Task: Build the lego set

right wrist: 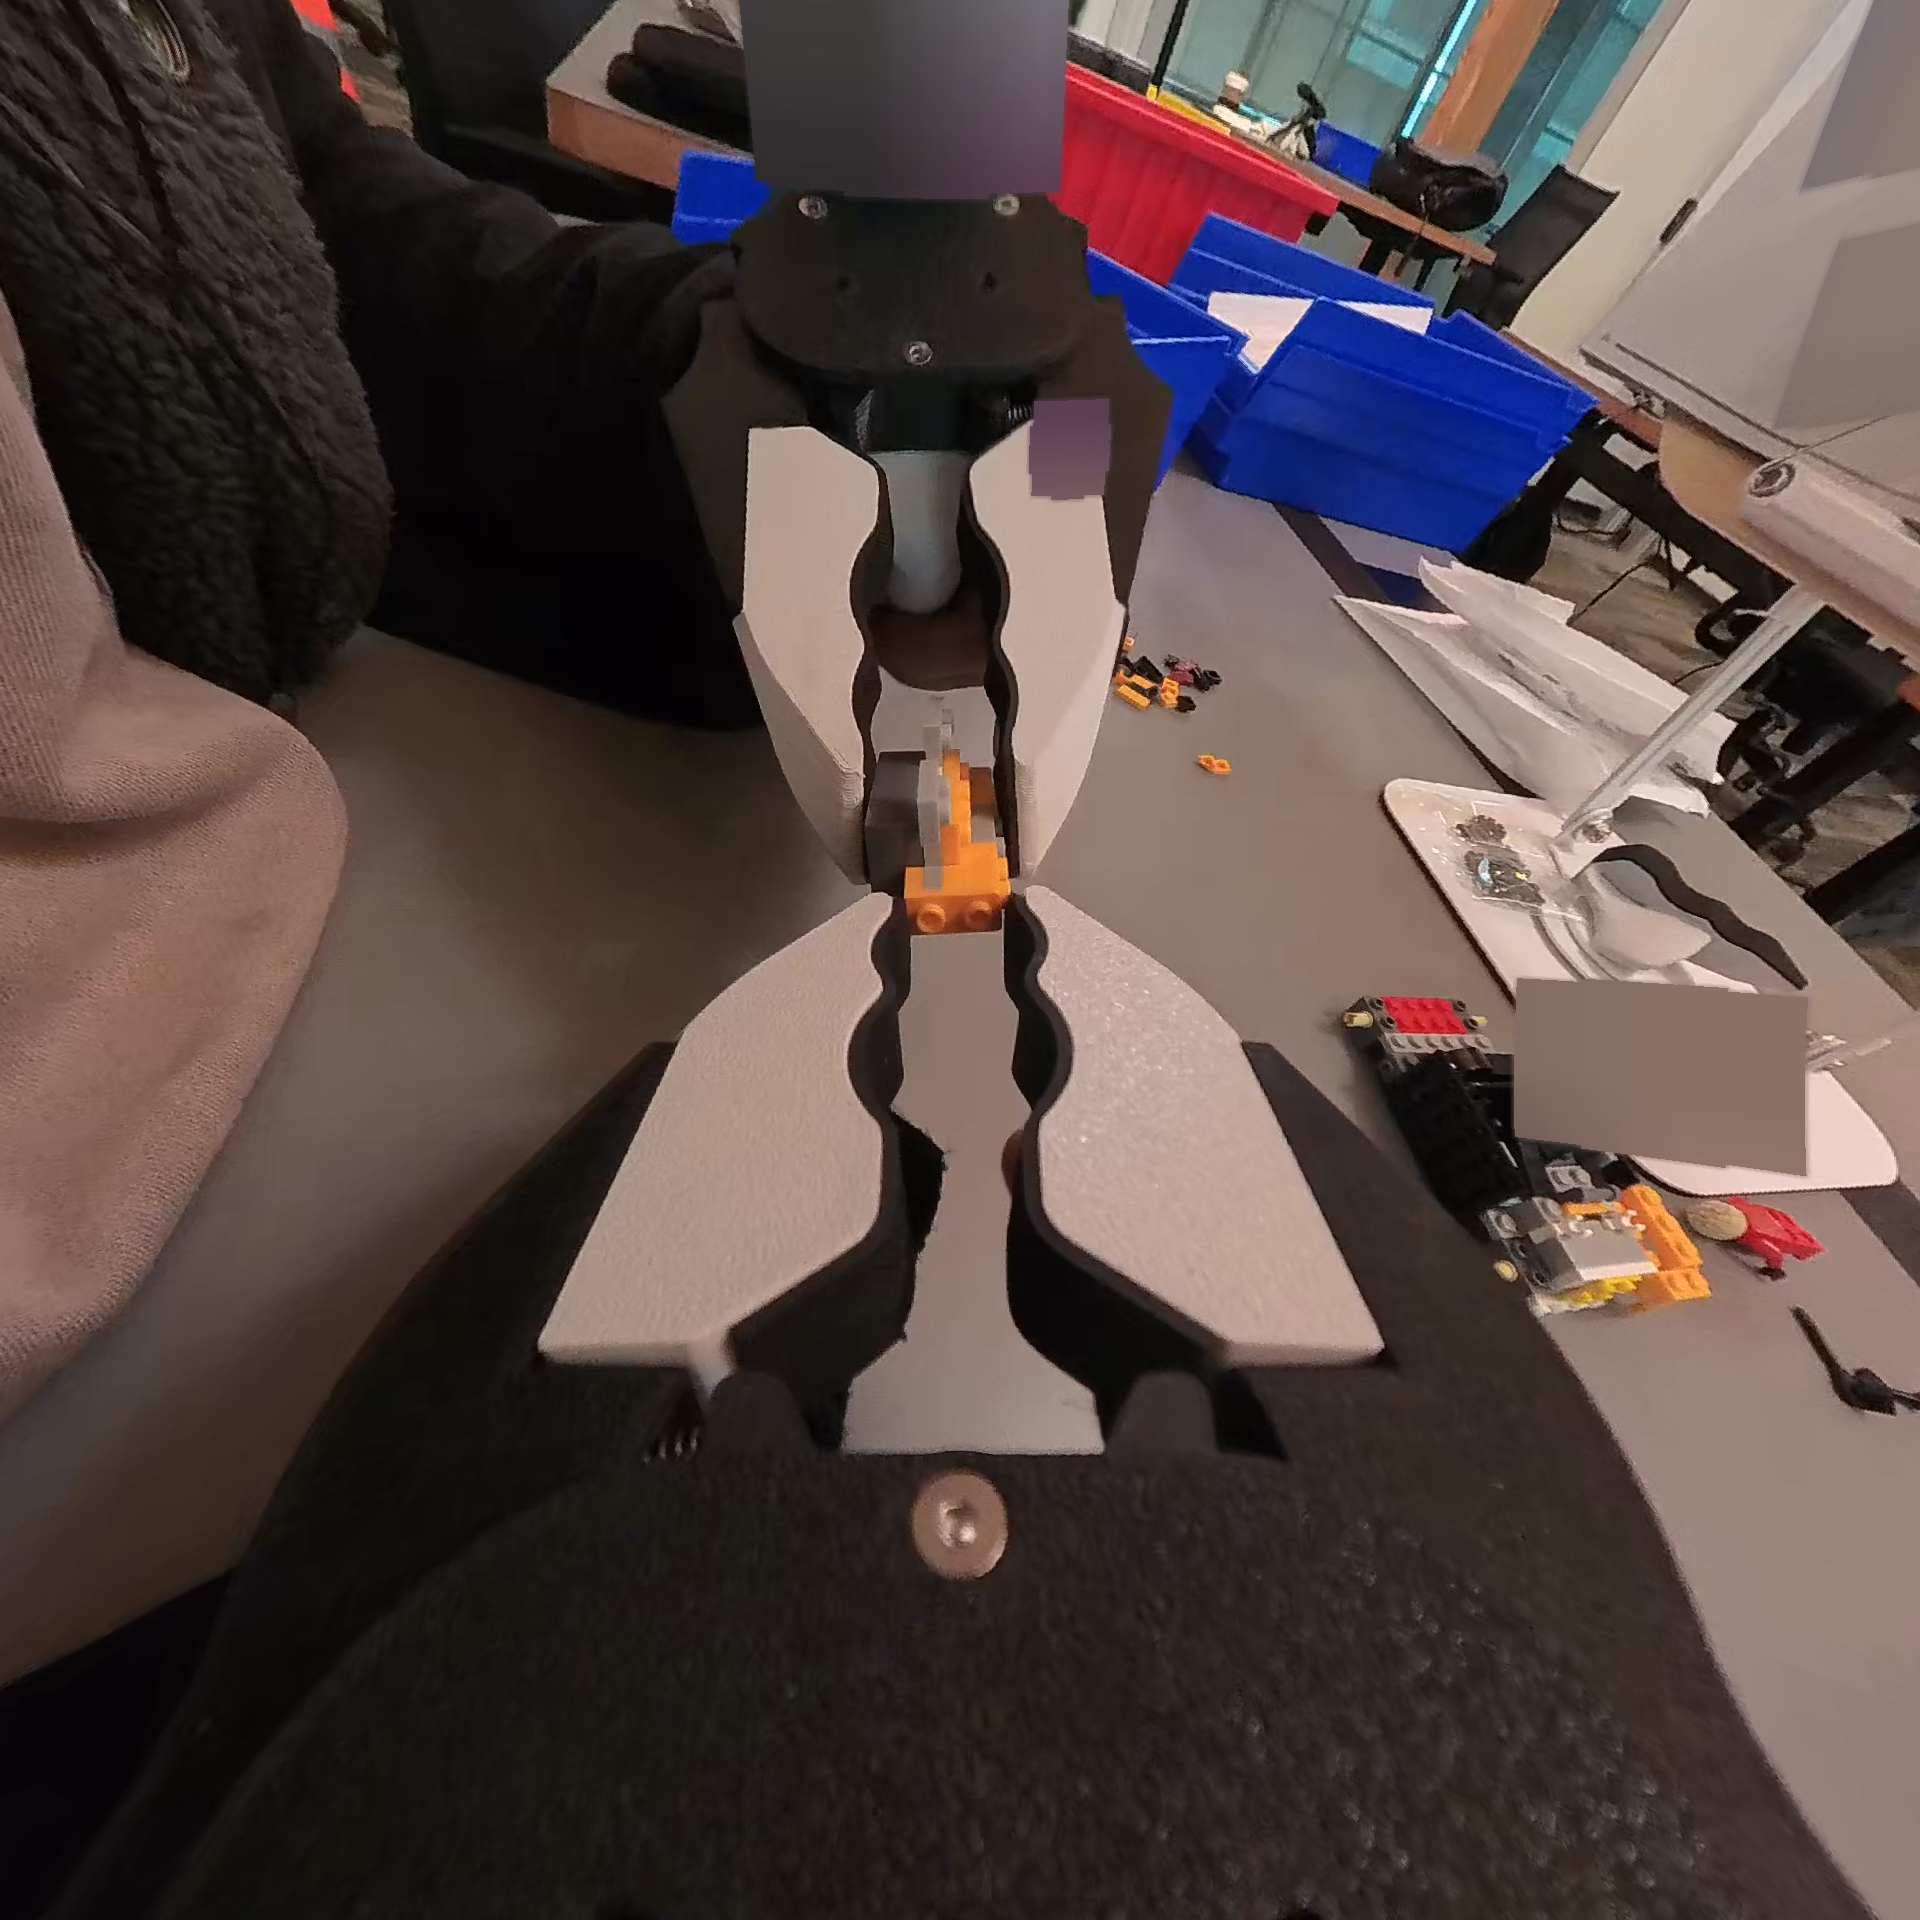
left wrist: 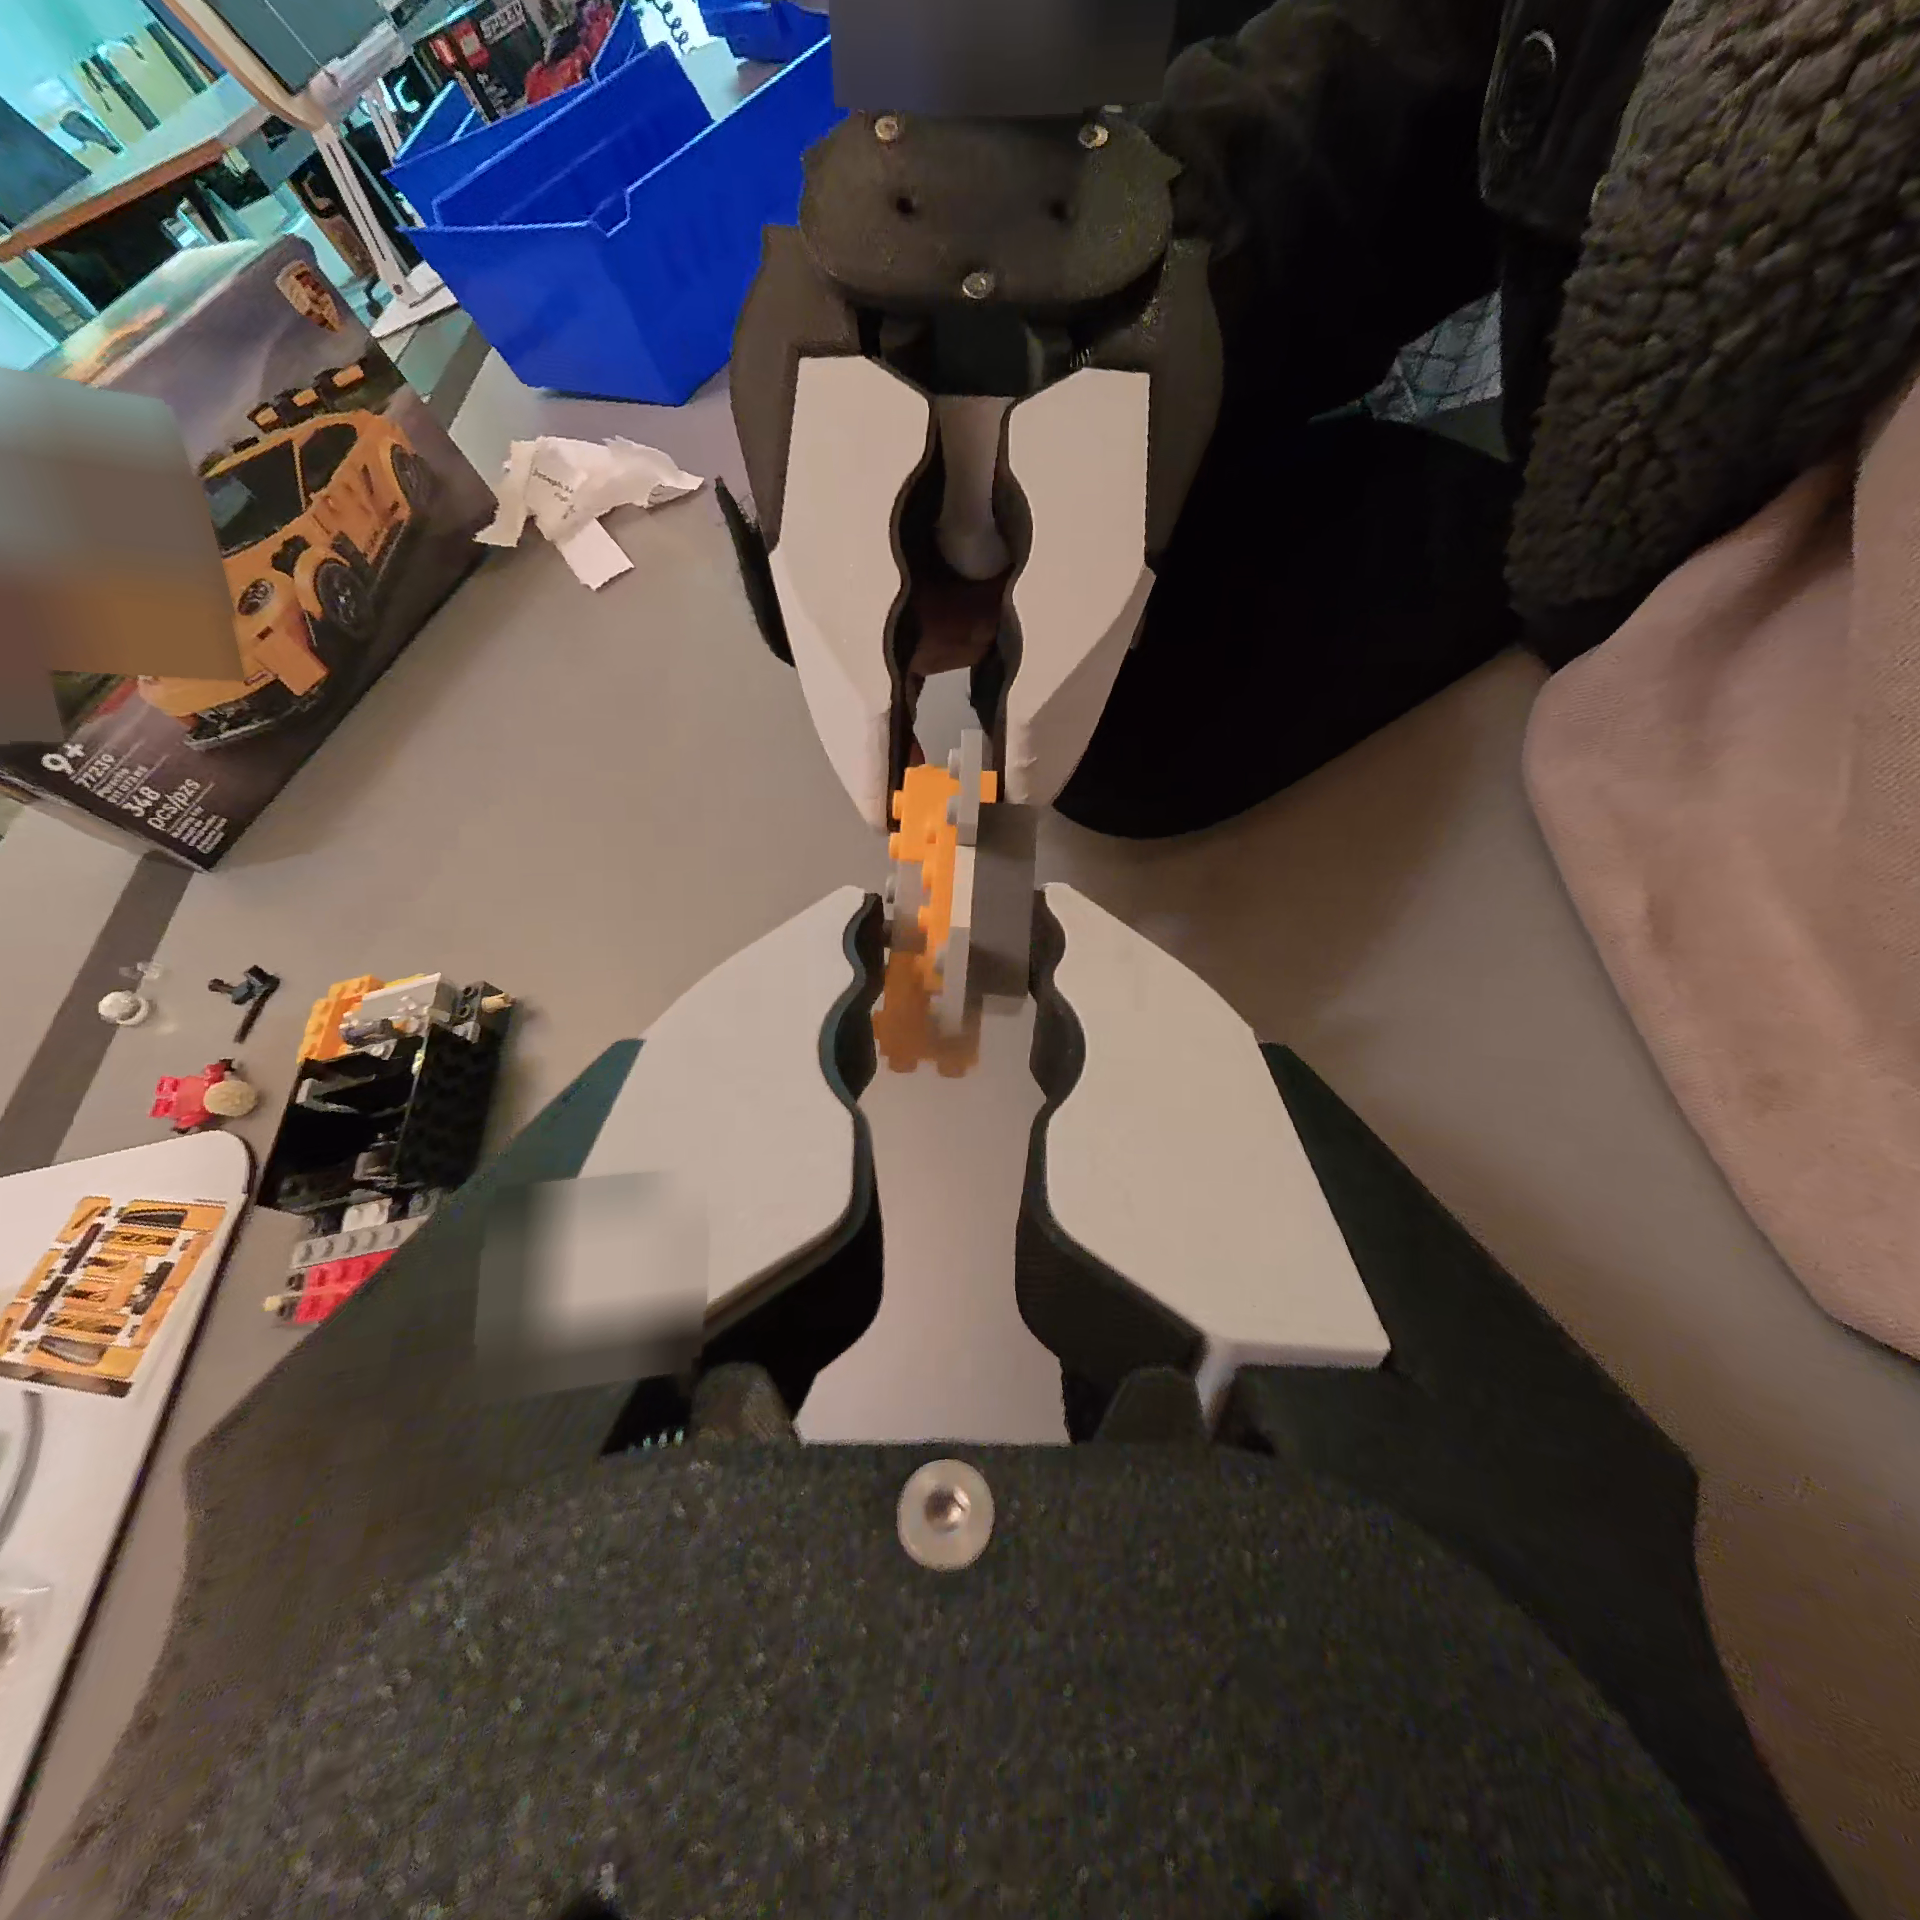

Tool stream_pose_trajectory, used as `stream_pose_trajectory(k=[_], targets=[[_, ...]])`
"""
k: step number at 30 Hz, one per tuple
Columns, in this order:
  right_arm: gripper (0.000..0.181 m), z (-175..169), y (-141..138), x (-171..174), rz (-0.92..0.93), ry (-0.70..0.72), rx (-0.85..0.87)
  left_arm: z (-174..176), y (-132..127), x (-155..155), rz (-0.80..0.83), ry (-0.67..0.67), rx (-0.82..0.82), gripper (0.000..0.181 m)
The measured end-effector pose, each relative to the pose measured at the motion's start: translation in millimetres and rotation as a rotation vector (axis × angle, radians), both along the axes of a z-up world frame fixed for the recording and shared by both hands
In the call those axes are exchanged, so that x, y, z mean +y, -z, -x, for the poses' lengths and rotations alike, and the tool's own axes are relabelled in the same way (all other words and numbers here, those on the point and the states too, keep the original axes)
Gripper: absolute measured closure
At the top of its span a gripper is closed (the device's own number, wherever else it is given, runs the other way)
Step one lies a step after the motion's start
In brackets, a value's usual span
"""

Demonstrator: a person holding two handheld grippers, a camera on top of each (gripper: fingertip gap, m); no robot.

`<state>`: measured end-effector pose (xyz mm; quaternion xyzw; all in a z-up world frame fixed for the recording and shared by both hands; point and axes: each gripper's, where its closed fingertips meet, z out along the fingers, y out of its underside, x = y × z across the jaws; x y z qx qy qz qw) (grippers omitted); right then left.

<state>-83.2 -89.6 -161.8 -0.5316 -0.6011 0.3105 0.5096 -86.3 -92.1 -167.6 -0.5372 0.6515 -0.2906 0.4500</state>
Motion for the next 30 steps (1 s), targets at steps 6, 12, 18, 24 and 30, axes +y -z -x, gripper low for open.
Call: stream_pose_trajectory(k=[6, 12, 18, 24, 30], targets=[[0.162, -0.1, 6.5, -1.7, 0.037, 0.018, -0.035, 0.3, 5.3, -1.7, -0.023, 0.010, 0.033, 0.155], [0.164, -0.6, 4.4, -4.8, 0.039, 0.044, -0.050, 0.2, 3.3, -4.8, 0.018, 0.024, 0.015, 0.154], [0.164, -2.8, -0.1, 15.5, -0.171, 0.213, -0.125, 0.6, -5.4, 7.6, 0.217, -0.033, -0.093, 0.130], [0.164, -11.0, -6.4, 35.0, -0.554, 0.409, -0.293, 15.3, -6.5, 37.9, 0.505, -0.188, -0.168, 0.124], [0.164, -2.9, 7.3, 42.4, -0.832, 0.479, -0.469, 0.4, 8.3, 41.6, 0.695, -0.293, -0.181, 0.113]])
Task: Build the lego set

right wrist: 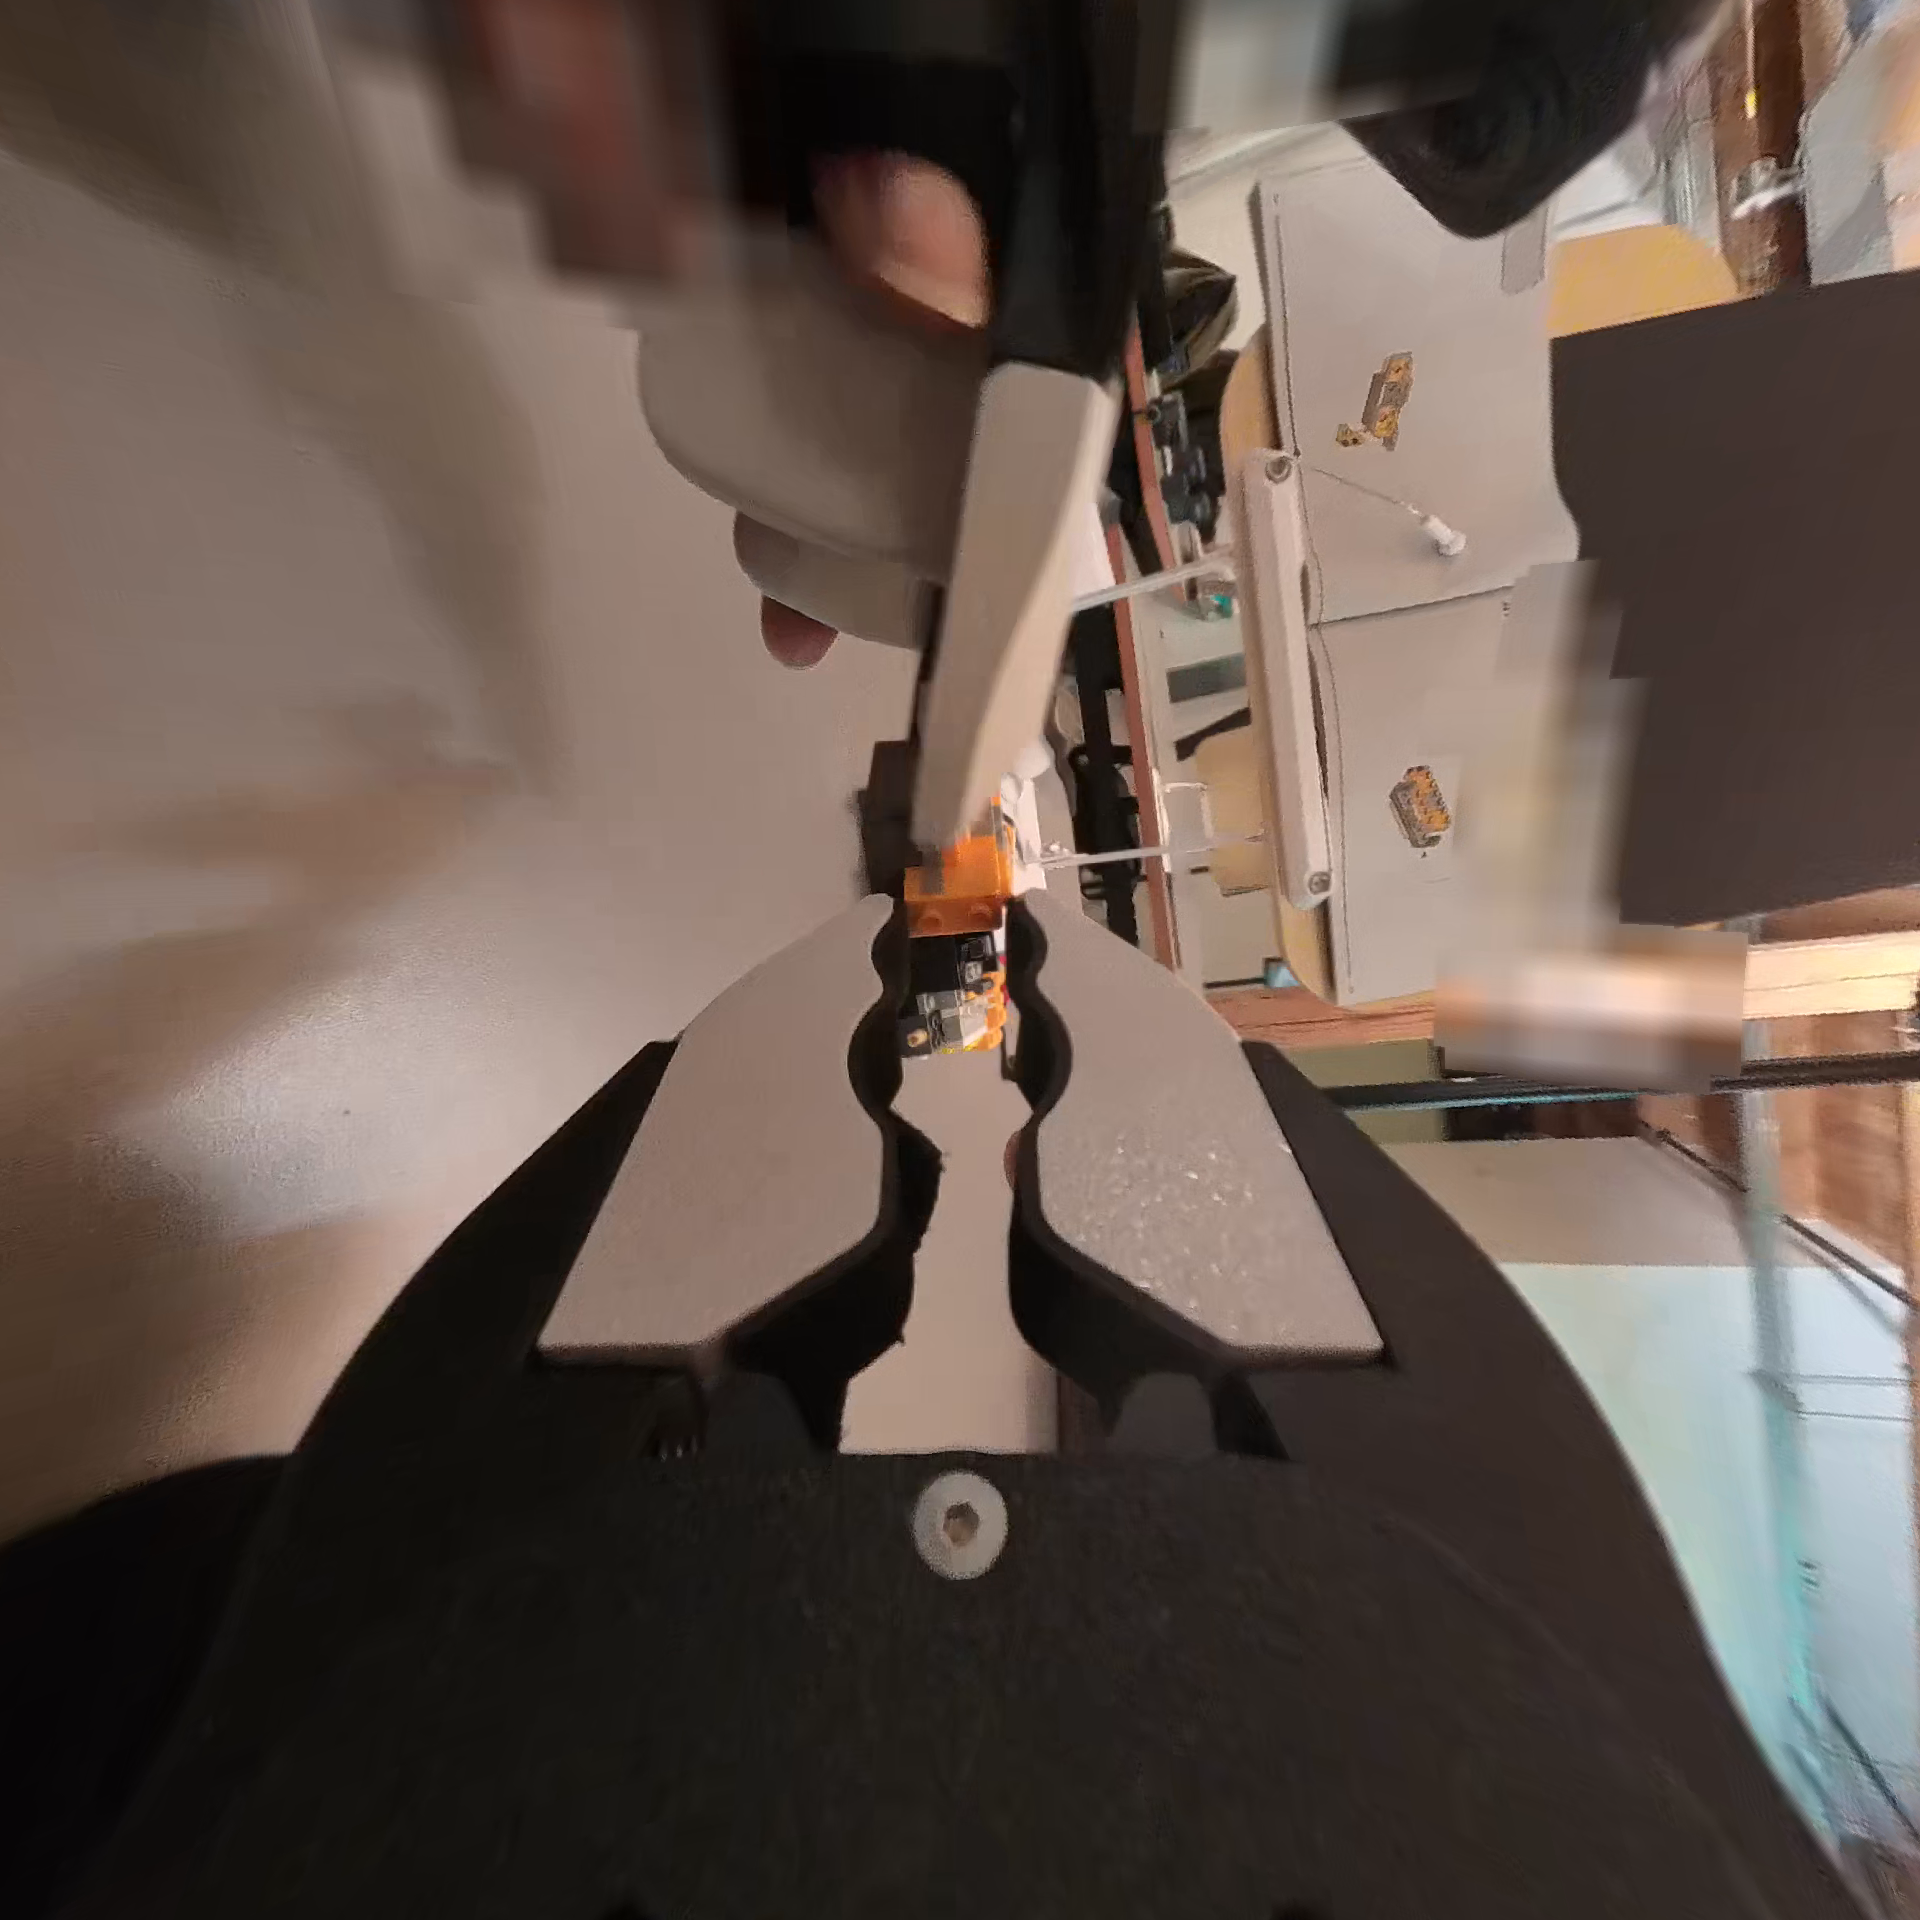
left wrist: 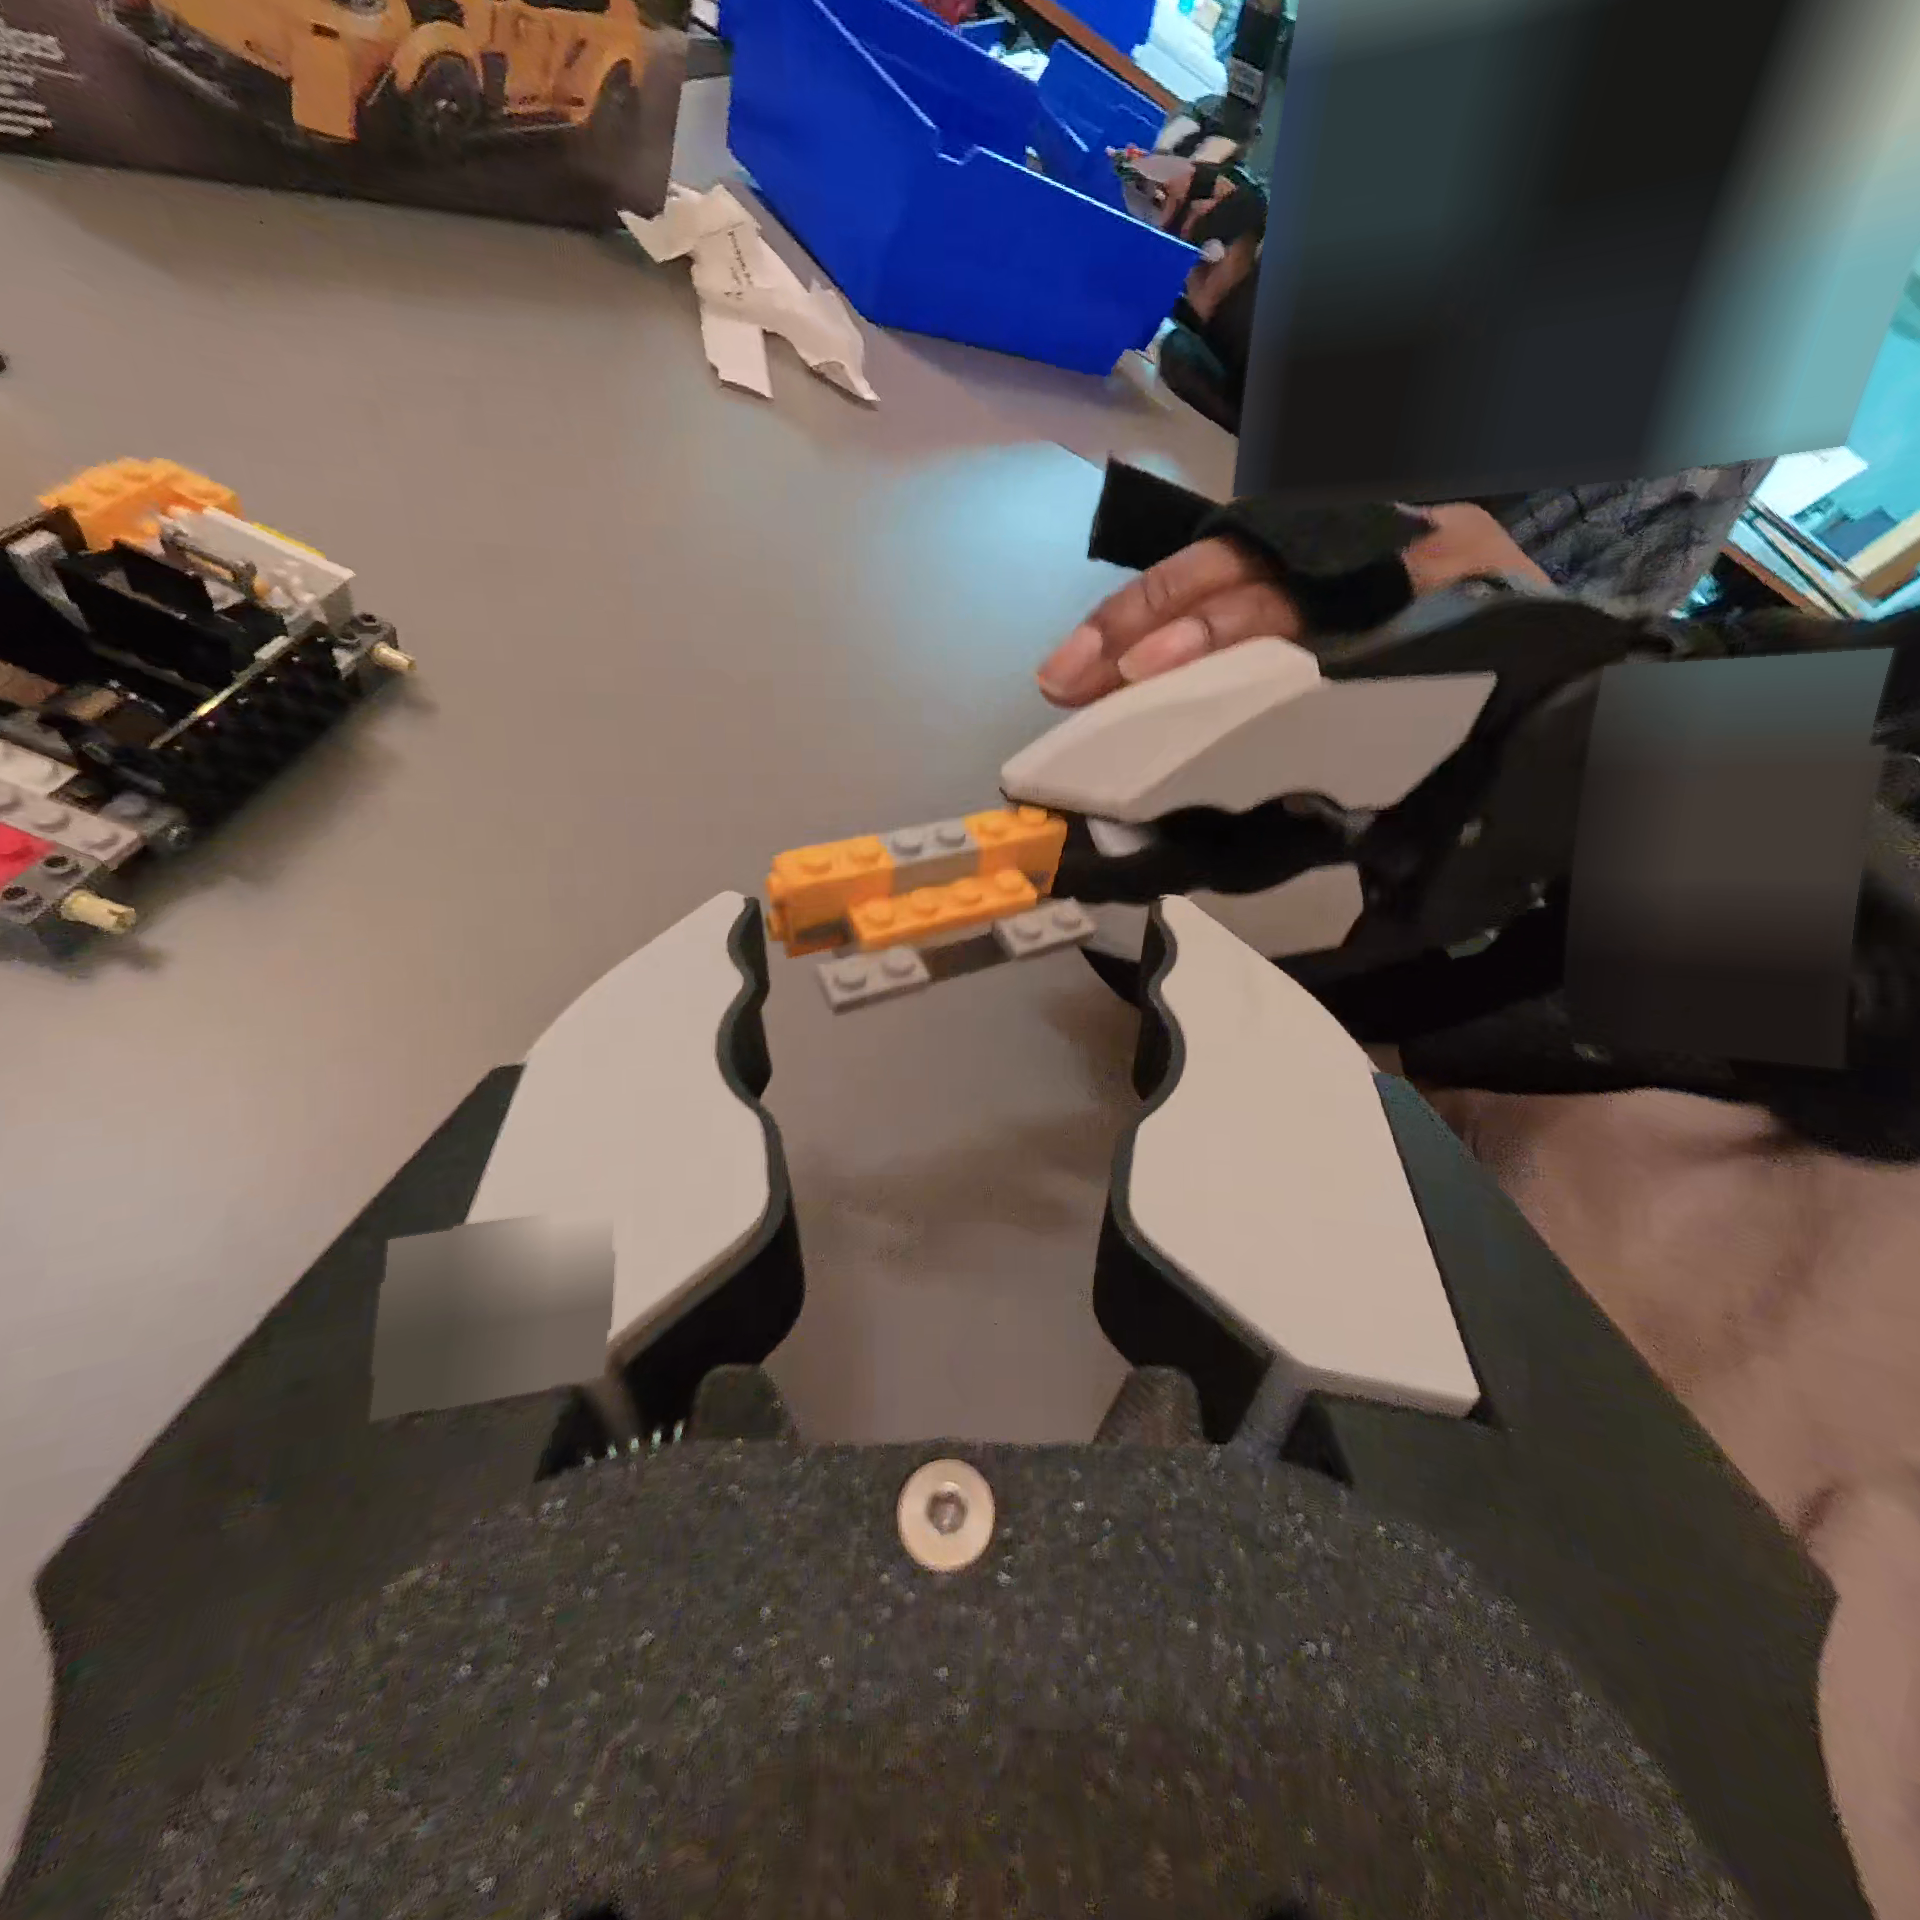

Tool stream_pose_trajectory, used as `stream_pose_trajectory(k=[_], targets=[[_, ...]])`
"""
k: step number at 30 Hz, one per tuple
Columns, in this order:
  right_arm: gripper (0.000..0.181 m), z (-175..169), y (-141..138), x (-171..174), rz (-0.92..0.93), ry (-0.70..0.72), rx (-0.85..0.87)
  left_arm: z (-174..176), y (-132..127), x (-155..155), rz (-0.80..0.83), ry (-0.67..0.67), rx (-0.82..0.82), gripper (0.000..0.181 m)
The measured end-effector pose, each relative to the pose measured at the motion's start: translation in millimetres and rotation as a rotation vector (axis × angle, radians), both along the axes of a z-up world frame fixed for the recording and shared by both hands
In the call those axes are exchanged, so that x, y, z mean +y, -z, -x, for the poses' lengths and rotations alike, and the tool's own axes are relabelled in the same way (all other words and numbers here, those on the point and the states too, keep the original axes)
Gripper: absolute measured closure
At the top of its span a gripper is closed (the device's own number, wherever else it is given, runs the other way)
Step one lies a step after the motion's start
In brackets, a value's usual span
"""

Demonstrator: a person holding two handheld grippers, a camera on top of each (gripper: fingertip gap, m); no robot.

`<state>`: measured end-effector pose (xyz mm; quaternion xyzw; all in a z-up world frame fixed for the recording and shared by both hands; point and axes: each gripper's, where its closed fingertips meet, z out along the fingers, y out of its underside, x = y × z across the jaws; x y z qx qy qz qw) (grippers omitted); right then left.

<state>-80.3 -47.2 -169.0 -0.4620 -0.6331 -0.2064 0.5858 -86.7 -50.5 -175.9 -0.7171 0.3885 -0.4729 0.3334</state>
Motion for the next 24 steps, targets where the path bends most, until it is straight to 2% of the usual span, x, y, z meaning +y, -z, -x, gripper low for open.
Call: stream_pose_trajectory(k=[4, 8, 10, 13, 16, 20, 24], targets=[[0.164, 7.5, 5.7, -0.9, -0.034, 0.035, -0.019, 3.3, 5.9, 8.8, -0.070, -0.070, 0.067, 0.124], [0.163, 10.8, 2.7, -8.9, 0.001, 0.024, 0.003, 5.4, 1.9, 4.1, -0.124, -0.016, 0.068, 0.127], [0.158, 12.1, 6.0, -16.2, 0.124, -0.002, 0.057, 6.2, 2.8, 2.4, -0.172, 0.016, 0.074, 0.127], [0.145, 9.9, 13.9, -32.1, 0.455, -0.065, 0.174, 8.5, 7.9, -5.3, -0.256, 0.114, 0.093, 0.127], [0.144, -1.7, 15.9, -37.6, 0.746, -0.108, 0.271, 11.7, 30.1, -11.5, -0.333, 0.229, 0.183, 0.127], [0.144, -14.0, 16.9, -22.3, 0.852, -0.086, 0.363, 8.7, 52.9, -8.5, -0.312, 0.314, 0.251, 0.127], [0.144, -9.4, 21.8, -14.3, 0.870, -0.082, 0.428, 3.2, 59.6, -4.6, -0.300, 0.360, 0.265, 0.127]])
